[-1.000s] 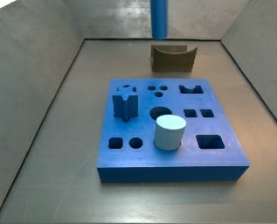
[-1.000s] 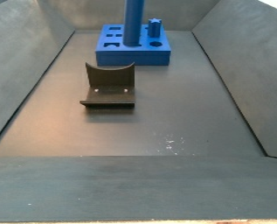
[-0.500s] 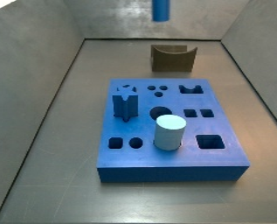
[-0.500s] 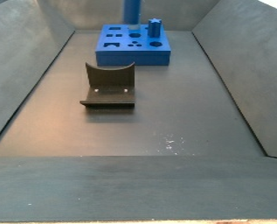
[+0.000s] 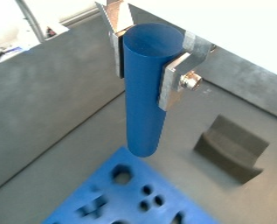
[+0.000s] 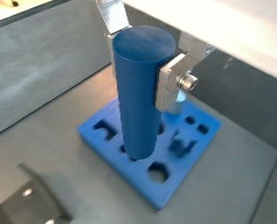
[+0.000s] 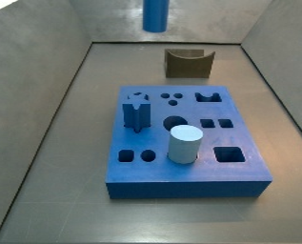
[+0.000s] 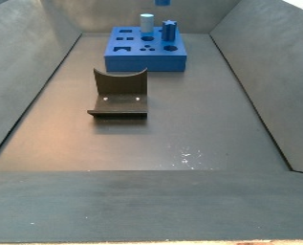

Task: Pick up the round object. Move up. Move to above the board. Insert the round object.
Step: Move to above the board, then insert the round object.

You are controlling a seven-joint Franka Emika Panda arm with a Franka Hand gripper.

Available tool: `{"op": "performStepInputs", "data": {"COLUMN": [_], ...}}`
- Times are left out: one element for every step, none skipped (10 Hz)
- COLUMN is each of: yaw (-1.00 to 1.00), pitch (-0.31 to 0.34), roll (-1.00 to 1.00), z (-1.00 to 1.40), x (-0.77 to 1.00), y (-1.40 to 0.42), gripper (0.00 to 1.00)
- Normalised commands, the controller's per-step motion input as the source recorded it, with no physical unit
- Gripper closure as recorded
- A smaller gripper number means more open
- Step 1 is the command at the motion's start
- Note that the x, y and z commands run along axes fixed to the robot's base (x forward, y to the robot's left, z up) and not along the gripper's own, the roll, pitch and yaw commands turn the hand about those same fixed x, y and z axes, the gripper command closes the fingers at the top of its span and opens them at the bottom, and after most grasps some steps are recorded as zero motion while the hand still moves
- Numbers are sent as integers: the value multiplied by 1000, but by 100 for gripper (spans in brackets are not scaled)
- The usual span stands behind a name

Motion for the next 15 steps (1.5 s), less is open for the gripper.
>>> {"op": "performStepInputs", "data": {"yaw": [12,11,7,9,0,0,0,-14,-160,-249,-234,-206,-157,-163,-197], "pitch": [85,81,83,83,0,0,90,21,19,6,0,0,0,0,0], "roll": [60,54,46,44,0,0,67,130,123,44,33,34,76,29,0], "z": [171,137,73,52,-46,-231,-489,-469,-403,-100,-57,-26,-171,-540,-711], "x": [-126,-85,-4,15,0,0,60,234,563,797,860,920,960,843,686], "y": [-839,-651,-288,-210,-17,-94,-220,-323,-234,-91,-20,0,0,-134,-166], "gripper": [100,100,100,100,100,100,100,100,100,100,100,100,100,100,100]}}
